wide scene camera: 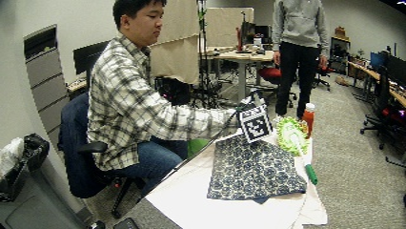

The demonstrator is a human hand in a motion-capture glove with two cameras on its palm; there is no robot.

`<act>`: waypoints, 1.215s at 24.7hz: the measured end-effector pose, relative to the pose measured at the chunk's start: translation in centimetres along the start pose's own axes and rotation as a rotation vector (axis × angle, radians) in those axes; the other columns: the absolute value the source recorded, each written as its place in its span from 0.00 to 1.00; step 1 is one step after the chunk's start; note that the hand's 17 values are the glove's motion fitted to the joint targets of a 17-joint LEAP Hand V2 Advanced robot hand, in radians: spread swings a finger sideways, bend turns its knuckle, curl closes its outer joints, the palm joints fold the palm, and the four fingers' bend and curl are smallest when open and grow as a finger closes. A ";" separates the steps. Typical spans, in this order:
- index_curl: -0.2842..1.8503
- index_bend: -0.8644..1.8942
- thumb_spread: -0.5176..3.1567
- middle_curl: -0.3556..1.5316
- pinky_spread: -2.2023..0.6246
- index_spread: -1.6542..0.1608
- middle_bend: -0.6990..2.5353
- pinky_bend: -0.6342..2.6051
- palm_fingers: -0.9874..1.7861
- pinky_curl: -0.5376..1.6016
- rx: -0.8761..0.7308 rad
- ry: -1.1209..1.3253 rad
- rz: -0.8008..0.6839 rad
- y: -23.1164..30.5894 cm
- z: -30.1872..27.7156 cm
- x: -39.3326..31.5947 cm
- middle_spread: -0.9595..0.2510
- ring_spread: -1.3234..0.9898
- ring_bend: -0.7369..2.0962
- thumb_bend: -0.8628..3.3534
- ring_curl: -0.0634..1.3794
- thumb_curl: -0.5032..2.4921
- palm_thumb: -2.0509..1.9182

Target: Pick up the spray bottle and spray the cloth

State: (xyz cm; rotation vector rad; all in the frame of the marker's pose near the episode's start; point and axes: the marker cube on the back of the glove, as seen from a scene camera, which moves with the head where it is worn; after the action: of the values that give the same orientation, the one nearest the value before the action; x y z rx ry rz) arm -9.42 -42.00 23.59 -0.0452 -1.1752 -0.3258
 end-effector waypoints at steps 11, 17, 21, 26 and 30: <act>0.41 0.38 0.23 0.43 0.81 0.76 0.33 0.27 0.39 0.47 -0.244 0.024 0.076 1.3 -1.5 -0.1 0.73 0.53 0.40 0.20 0.37 0.42 0.79; 0.34 0.35 0.29 0.39 0.82 0.73 0.28 0.27 0.33 0.43 -0.253 0.182 0.078 2.7 -4.5 -1.5 0.74 0.55 0.35 0.19 0.28 0.41 0.76; 0.33 0.37 0.32 0.38 0.82 0.73 0.28 0.26 0.36 0.42 -0.272 0.094 0.084 4.5 -6.6 -3.8 0.74 0.56 0.34 0.20 0.26 0.41 0.75; 0.32 0.37 0.36 0.38 0.82 0.73 0.28 0.26 0.38 0.41 -0.174 -0.240 0.070 7.5 -8.5 -8.3 0.75 0.56 0.34 0.20 0.25 0.41 0.74; 0.32 0.38 0.38 0.38 0.82 0.73 0.28 0.25 0.38 0.41 -0.117 0.137 0.022 13.2 -12.8 -12.0 0.75 0.56 0.34 0.20 0.25 0.40 0.74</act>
State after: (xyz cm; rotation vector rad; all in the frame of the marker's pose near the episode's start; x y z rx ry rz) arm 1.55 -29.34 9.48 -0.1358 -1.0182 -0.3718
